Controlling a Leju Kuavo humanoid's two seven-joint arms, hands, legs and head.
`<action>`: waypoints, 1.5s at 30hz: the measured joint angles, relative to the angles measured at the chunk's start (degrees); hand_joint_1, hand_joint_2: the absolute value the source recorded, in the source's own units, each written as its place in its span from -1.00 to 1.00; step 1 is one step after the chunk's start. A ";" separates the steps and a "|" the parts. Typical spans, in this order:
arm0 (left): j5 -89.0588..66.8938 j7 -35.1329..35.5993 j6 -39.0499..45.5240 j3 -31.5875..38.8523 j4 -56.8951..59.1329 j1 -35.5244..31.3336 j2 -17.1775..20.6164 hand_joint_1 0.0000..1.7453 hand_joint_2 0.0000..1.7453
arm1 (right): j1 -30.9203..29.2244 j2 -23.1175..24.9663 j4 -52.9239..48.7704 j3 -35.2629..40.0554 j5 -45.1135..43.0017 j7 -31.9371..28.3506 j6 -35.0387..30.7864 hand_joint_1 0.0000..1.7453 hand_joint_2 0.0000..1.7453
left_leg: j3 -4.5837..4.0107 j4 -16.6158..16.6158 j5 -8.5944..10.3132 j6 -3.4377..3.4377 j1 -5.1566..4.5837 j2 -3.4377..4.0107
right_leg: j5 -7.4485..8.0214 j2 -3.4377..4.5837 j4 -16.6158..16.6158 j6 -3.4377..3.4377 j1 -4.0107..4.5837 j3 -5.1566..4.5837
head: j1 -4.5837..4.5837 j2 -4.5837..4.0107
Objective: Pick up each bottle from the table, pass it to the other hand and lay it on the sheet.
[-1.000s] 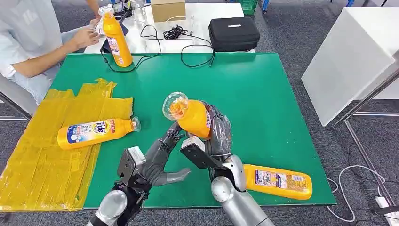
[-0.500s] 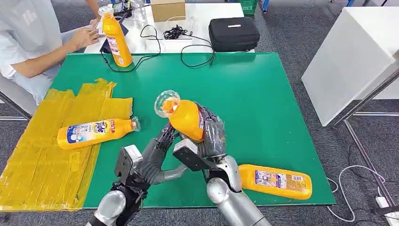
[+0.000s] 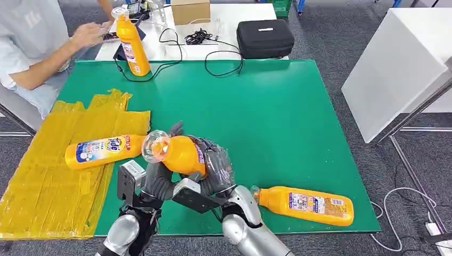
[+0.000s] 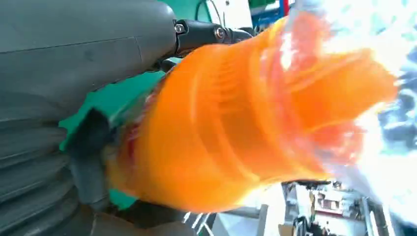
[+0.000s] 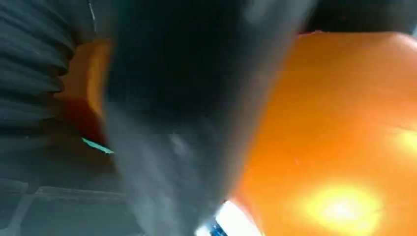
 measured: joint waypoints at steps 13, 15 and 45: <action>3.32 -0.24 0.24 1.07 -1.79 -0.32 -0.26 -1.00 1.00 | 0.00 0.13 2.05 1.14 0.42 0.11 0.02 1.00 1.00 | 0.00 0.00 0.00 0.00 0.00 0.00 | 0.00 0.00 0.00 0.00 0.00 0.00 | 0.02 0.00; 3.34 0.35 -0.35 1.09 -1.90 -0.43 -0.26 -1.00 1.00 | 0.00 0.24 2.36 1.14 0.37 0.11 -0.02 1.00 1.00 | 0.01 0.00 0.00 0.00 0.00 0.00 | 0.00 0.00 0.00 0.00 0.00 0.00 | 0.00 0.00; 1.18 1.55 -2.69 -1.42 -0.15 -1.83 -0.30 -1.00 1.00 | -0.06 0.33 2.34 0.92 0.85 -0.11 -2.03 1.00 1.00 | 0.02 0.00 0.00 0.00 0.00 0.01 | 0.00 0.01 0.00 0.00 0.00 0.00 | 0.00 0.00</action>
